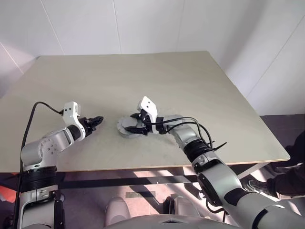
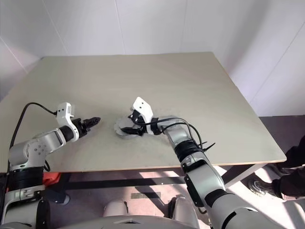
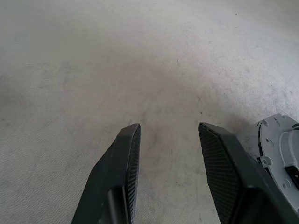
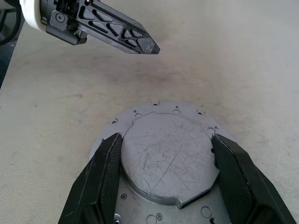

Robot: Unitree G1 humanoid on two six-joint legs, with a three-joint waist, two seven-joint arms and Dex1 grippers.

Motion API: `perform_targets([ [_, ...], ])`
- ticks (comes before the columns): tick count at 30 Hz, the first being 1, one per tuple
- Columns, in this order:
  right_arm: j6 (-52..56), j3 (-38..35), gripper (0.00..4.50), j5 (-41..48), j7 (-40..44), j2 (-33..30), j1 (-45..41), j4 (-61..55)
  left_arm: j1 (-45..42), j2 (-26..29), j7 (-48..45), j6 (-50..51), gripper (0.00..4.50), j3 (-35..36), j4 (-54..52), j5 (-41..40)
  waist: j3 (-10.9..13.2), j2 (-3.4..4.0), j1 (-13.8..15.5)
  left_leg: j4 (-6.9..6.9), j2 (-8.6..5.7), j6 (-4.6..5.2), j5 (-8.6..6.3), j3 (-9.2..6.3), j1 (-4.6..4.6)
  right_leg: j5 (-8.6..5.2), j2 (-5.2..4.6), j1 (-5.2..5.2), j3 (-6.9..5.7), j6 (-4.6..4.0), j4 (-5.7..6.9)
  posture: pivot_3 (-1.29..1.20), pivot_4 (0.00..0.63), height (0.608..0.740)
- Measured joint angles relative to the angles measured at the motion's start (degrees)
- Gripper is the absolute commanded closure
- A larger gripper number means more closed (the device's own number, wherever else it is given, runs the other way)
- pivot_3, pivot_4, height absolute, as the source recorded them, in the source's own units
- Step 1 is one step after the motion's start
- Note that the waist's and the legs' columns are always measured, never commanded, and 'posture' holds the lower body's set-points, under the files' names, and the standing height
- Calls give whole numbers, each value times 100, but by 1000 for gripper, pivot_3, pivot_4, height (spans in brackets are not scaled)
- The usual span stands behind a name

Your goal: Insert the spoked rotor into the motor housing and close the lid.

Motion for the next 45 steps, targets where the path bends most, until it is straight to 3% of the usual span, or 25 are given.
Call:
perform_targets([
  [8, -121, 45, 1545, -58, 9, -2, -160, 335, 0, -179, 31, 53, 2408, -41, -145, -45, -1, -1, 0, 0, 0, 0, 0, 0, 35, -1, -1, 37, 0, 1, 0, 0, 0, 740],
  [16, -156, 98, 1545, -88, -151, -18, -304, 610, -457, -995, 243, 364, 2408, -151, -301, -440, -3, -1, 12, 0, -7, 0, 0, 0, 64, -26, -6, 62, 2, 42, -15, 0, 0, 740],
  [20, -162, 119, 1544, -87, -169, -17, -312, 623, -680, -1462, 429, 481, 3248, -139, -298, -677, -4, 1, 7, 0, -9, 0, 0, 0, 60, -26, -6, 66, 4, 43, -26, 0, 0, 740],
  [23, -162, 135, 1544, -86, -152, -17, -313, 609, -615, -1573, 506, 646, 4333, -281, -227, -676, -6, 4, 3, -2, -8, 0, 0, 0, 61, -26, -4, 65, 3, 43, -26, 0, 0, 740],
  [34, -39, 90, 1544, -72, -271, -25, -377, 687, -375, -1427, 653, 966, 4426, -310, -254, -749, -27, 30, 7, -4, -13, 2, -1, 0, 74, -29, -9, 72, 0, 49, -43, 0, 0, 740],
  [36, 75, 87, 782, -68, -281, -44, -402, 658, -375, -1434, 687, 973, 4500, -316, -268, -750, -27, 30, 10, -4, -14, 2, -2, -2, 72, -30, -11, 72, -3, 50, -55, 0, 0, 740],
  [39, 322, 91, 14, -65, -135, -292, -375, 392, -369, -1453, 725, 987, 4500, -320, -308, -751, -25, 29, 14, -4, -18, 4, -2, -3, 58, -31, -12, 73, -3, 51, -79, 0, 0, 740],
  [45, 790, -80, 14, -6, 53, -932, -191, -741, -368, -1447, 750, 992, 4500, -316, -356, -750, -23, 25, -8, -27, -18, 4, -2, -3, 45, -30, -4, 68, -10, 52, -139, 0, 0, 740],
])
